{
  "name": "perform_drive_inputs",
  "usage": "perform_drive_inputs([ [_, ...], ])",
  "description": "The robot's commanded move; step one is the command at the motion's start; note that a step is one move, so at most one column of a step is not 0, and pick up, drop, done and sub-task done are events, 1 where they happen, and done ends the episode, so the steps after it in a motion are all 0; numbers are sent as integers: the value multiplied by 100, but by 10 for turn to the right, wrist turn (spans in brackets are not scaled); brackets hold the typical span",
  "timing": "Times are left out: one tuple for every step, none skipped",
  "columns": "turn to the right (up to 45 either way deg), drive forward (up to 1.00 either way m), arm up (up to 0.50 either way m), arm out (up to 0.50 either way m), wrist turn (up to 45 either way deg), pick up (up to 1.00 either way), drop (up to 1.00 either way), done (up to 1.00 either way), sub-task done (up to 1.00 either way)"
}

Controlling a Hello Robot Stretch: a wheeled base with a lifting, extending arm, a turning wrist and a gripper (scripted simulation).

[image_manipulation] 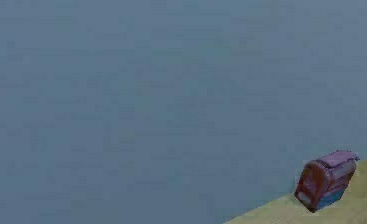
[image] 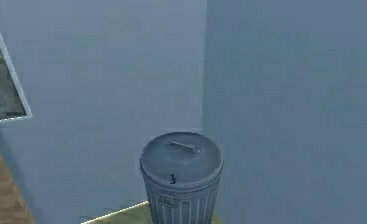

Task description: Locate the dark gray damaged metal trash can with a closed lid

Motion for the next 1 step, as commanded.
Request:
perform_drive_inputs([
  [0, 0, 0, 0, 0, 0, 0, 100, 0],
])
